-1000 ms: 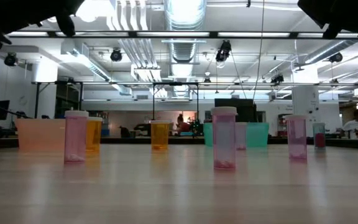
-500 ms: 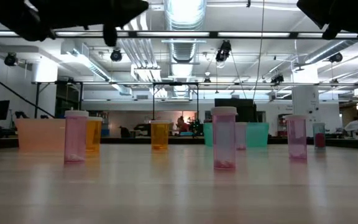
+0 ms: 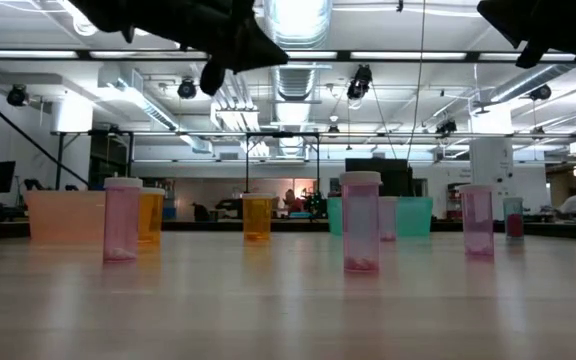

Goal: Pick and place medicine bottles into bin by pill shape (circle, oval)
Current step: Put the orange capsule bottle into the green bin

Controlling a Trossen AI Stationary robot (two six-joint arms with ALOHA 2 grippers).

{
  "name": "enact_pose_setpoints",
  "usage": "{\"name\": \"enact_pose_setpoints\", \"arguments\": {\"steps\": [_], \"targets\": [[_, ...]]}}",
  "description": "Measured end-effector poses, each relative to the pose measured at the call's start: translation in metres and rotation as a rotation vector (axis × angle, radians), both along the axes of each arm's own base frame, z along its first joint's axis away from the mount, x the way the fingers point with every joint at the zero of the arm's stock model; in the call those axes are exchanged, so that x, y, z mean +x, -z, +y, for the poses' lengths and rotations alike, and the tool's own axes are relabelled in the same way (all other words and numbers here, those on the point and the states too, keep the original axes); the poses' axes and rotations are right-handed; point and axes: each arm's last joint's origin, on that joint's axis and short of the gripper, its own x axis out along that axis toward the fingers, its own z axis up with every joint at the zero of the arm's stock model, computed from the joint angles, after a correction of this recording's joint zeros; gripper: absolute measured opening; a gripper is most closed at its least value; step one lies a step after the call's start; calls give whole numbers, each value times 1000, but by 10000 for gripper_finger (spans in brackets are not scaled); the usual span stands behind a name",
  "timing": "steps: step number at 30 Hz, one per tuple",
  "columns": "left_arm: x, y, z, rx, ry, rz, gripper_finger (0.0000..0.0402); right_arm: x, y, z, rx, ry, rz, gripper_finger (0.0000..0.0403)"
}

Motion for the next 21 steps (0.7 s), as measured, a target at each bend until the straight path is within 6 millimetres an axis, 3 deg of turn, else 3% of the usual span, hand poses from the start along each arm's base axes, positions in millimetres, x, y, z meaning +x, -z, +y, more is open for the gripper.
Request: {"name": "enact_pose_setpoints", "arguments": {"steps": [11,21], "targets": [[23,20,2,-113,-27,281,3,0,0,0,-32,21,13,9],[21,44,2,-29,3,460,3,0,0,0,-24,16,11,9]]}}
